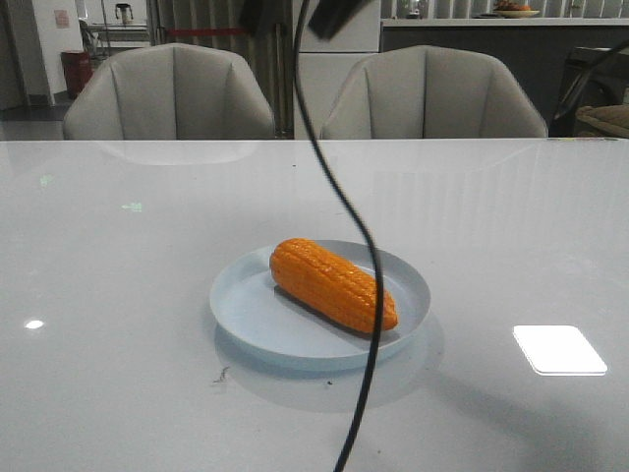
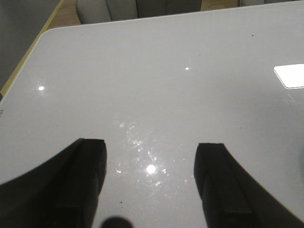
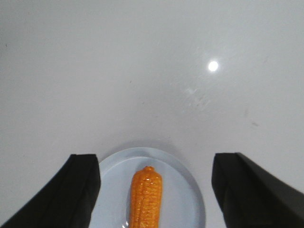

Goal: Place corn on plate with both arms

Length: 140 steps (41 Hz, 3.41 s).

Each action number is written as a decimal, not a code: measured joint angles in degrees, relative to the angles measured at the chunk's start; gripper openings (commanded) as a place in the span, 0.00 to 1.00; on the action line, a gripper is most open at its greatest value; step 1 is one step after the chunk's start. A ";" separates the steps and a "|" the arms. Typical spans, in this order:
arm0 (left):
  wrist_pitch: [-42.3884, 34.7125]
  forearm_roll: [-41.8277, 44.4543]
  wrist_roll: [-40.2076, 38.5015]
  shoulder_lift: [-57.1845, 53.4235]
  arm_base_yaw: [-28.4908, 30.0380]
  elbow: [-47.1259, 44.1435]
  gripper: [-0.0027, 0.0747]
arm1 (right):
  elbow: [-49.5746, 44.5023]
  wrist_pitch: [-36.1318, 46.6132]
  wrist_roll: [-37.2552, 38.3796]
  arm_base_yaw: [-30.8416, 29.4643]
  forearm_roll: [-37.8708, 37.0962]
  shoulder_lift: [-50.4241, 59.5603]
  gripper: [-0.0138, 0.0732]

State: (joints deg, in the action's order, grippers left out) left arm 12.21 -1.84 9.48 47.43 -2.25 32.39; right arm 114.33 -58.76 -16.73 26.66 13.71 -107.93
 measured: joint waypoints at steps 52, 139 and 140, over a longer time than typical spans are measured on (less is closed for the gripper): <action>7.23 0.00 0.00 0.00 0.00 3.52 0.62 | -83.92 25.84 10.52 -21.02 -6.43 71.91 0.84; 7.04 0.10 0.00 0.00 0.00 3.52 0.62 | -84.00 25.57 11.92 -21.02 -6.11 86.57 0.24; 7.04 0.10 0.00 0.00 0.00 3.52 0.62 | -84.00 25.57 11.92 -21.02 -6.11 88.72 0.24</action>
State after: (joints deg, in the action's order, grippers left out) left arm 19.25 -1.74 9.48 47.43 -2.25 35.91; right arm 30.32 -33.19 -4.82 5.65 7.59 -19.20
